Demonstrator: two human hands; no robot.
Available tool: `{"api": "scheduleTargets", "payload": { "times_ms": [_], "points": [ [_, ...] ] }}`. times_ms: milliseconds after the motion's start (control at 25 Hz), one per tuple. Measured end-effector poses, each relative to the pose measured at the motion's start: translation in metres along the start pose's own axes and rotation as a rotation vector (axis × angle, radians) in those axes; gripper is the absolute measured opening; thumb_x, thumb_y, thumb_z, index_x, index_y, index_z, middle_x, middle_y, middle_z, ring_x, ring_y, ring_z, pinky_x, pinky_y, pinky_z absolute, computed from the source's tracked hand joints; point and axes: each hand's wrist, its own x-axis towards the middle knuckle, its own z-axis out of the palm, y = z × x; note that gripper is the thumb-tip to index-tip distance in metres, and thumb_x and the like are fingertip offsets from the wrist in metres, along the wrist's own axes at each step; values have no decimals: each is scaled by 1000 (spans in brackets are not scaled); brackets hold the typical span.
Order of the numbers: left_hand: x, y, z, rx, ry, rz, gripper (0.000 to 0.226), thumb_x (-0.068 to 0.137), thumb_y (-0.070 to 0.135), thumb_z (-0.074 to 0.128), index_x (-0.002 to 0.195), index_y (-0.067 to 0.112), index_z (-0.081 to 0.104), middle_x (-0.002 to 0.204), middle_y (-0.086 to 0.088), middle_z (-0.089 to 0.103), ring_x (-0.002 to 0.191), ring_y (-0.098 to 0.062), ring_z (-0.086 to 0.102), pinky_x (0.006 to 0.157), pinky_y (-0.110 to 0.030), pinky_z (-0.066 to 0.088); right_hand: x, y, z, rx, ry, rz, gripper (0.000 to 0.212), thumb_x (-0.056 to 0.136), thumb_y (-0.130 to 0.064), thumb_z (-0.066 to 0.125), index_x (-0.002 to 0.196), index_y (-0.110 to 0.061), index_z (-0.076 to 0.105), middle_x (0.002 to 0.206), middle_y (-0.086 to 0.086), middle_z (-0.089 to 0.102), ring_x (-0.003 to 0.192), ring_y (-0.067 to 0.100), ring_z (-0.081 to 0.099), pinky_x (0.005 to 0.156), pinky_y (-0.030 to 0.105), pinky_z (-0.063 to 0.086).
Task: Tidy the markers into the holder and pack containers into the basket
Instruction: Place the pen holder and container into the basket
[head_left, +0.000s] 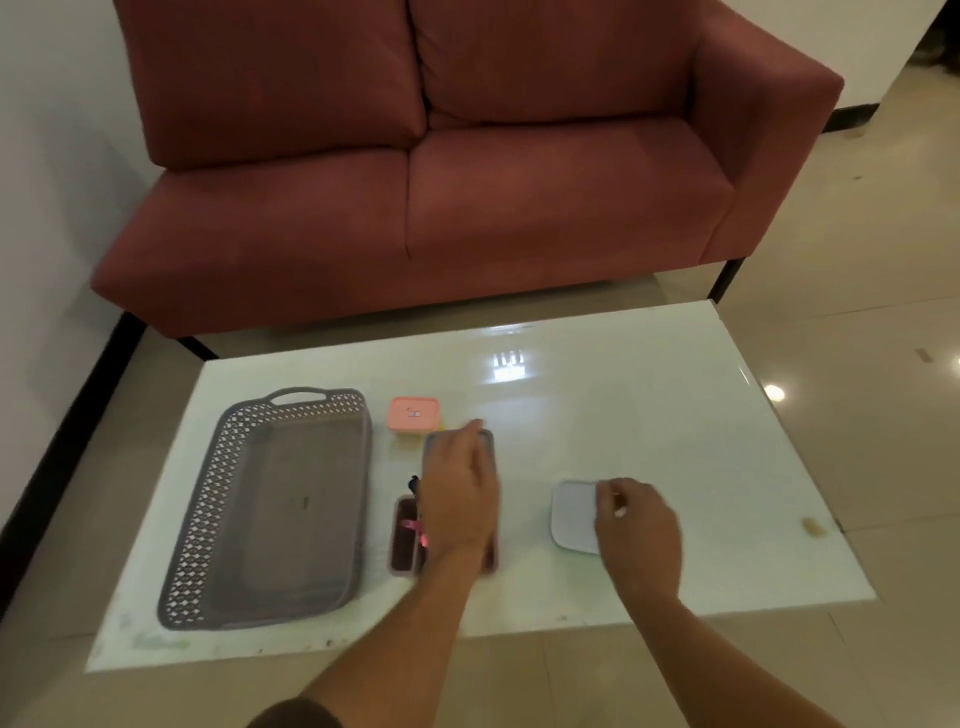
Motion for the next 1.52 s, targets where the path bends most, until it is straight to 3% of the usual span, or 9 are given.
{"api": "scheduleTargets", "payload": {
  "times_ms": [80, 160, 320, 520, 680, 920, 1080, 1320, 1520],
  "points": [
    [23, -33, -43, 185, 113, -190, 30, 102, 27, 43, 115, 17, 67, 105, -5, 69, 91, -24, 63, 72, -29, 45, -5, -35, 20, -44, -209, -126, 21, 96, -23, 56, 86, -15, 74, 84, 4, 73, 81, 26, 69, 68, 31, 48],
    [33, -68, -75, 406, -70, -339, 28, 100, 27, 44, 110, 18, 69, 98, -10, 72, 84, -29, 65, 66, -31, 45, -9, -65, 37, -152, -356, -180, 23, 93, -25, 54, 87, -13, 72, 85, 5, 72, 83, 26, 68, 69, 32, 51],
    [33, -94, -98, 536, -386, -400, 24, 89, 25, 51, 102, 22, 71, 100, -6, 75, 93, -29, 68, 82, -34, 56, -15, -94, 62, -324, -590, -31, 22, 85, -30, 59, 91, -11, 68, 82, 6, 66, 75, 25, 63, 65, 29, 51],
    [26, -101, -97, 540, -698, -332, 19, 95, 33, 54, 100, 20, 67, 86, 3, 62, 76, -15, 57, 66, -28, 46, -28, -102, 80, -463, -533, 68, 17, 87, -20, 61, 102, -13, 64, 93, 4, 65, 83, 22, 63, 72, 32, 55],
    [27, -110, -89, 557, -775, -280, 22, 98, 31, 50, 86, 18, 62, 70, 4, 58, 65, -12, 57, 49, -22, 33, -32, -93, 84, -479, -527, 155, 12, 85, -17, 60, 96, -12, 64, 92, 8, 69, 82, 27, 70, 74, 36, 61],
    [25, -112, -88, 590, -721, -120, 23, 98, 28, 48, 97, 14, 66, 83, -1, 60, 71, -16, 54, 61, -27, 40, -54, -74, 98, -500, -428, 123, 28, 90, -40, 61, 87, -13, 66, 82, 6, 71, 76, 26, 71, 70, 37, 62],
    [39, -87, -108, 561, -668, -66, 21, 93, 33, 51, 86, 16, 63, 90, -6, 69, 78, -26, 64, 62, -33, 49, -60, -94, 63, -482, -390, 139, 30, 88, -40, 62, 80, -11, 66, 74, 6, 69, 67, 25, 71, 66, 36, 63],
    [74, -17, -216, 526, -540, 0, 27, 90, 38, 55, 89, 15, 69, 77, -2, 63, 71, -20, 60, 60, -30, 48, -73, -212, -19, -410, -309, 12, 19, 78, -26, 66, 85, -8, 67, 78, 9, 68, 70, 29, 68, 66, 31, 57],
    [101, -15, -322, 523, -355, -59, 28, 88, 41, 58, 84, 16, 70, 78, -6, 67, 73, -27, 61, 63, -31, 50, -110, -307, -21, -312, -312, -153, 19, 79, -25, 61, 78, -8, 69, 74, 12, 71, 67, 31, 71, 67, 34, 61]
  ]
}}
